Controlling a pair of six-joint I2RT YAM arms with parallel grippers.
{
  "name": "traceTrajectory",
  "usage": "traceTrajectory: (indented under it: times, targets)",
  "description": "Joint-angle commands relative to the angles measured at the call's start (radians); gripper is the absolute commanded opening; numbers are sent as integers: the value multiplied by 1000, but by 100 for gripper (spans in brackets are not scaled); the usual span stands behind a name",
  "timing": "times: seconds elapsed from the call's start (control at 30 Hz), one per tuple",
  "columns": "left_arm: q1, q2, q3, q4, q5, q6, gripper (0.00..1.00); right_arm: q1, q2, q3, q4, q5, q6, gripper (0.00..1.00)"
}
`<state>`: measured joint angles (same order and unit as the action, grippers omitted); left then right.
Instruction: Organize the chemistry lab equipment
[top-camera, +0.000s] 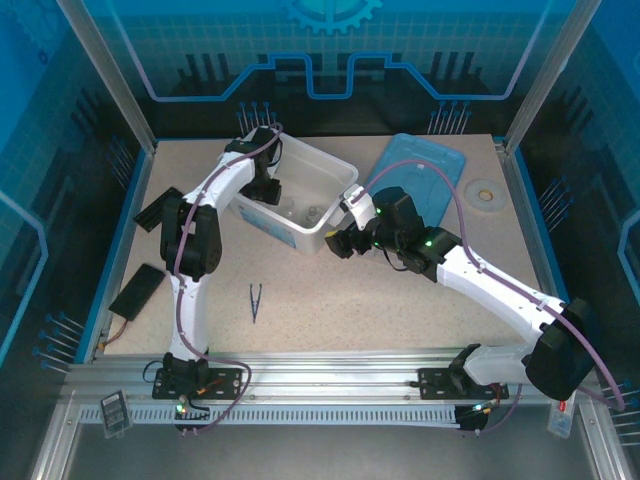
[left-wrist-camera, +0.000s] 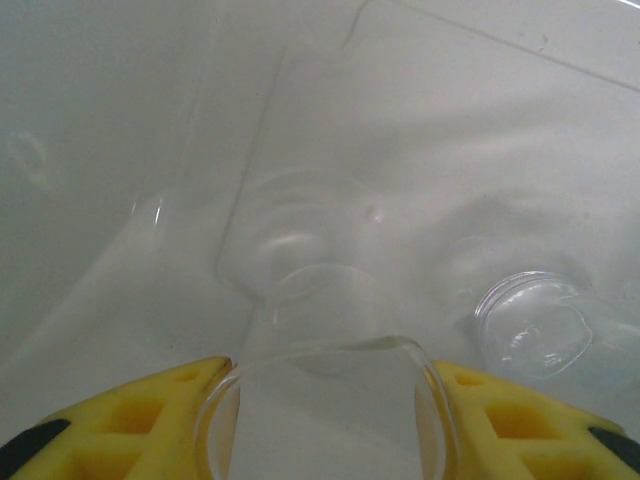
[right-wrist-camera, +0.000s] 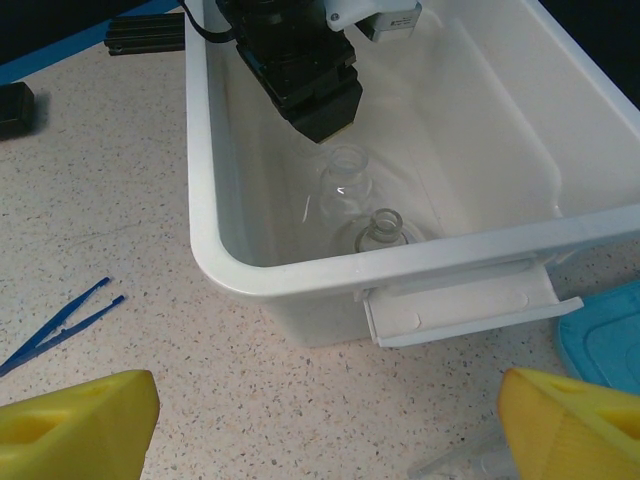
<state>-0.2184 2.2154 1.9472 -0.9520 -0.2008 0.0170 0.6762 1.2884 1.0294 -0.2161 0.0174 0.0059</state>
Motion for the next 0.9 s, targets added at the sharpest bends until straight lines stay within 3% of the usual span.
traceTrajectory:
  times: [0.0,0.57,0.87]
  targets:
    - [12,6,-10,-37,11,-17,48,20,-32,0,6,-2,-6,89]
    - [12,-98,2,-51,1,-41,72,28,-50,2,-8,9,-7,89]
    - [9,-258,33,-79,-34,-96,76,29,-55,10,-11,19,-6,89]
